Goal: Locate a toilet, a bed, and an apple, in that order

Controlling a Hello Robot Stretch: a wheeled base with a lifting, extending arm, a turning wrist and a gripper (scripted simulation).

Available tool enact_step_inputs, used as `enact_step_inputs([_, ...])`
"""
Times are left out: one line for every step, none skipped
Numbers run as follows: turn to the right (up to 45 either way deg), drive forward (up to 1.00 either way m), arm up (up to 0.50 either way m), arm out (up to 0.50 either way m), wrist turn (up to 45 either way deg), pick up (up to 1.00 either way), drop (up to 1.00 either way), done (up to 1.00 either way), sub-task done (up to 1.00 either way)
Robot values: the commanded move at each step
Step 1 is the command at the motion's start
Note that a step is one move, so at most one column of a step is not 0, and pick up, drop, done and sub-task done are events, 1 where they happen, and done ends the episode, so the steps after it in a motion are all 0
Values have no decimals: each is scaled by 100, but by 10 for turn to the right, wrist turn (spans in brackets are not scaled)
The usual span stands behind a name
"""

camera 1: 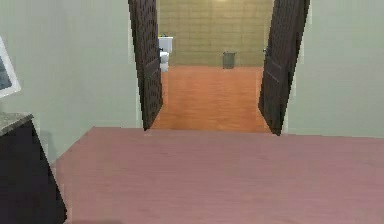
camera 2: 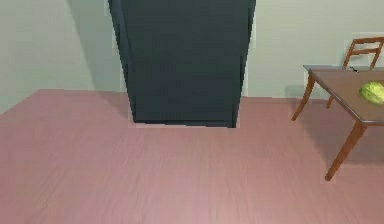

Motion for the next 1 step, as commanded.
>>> enact_step_inputs([-30, 0, 0, 0, 0, 0, 0, 0, 0])
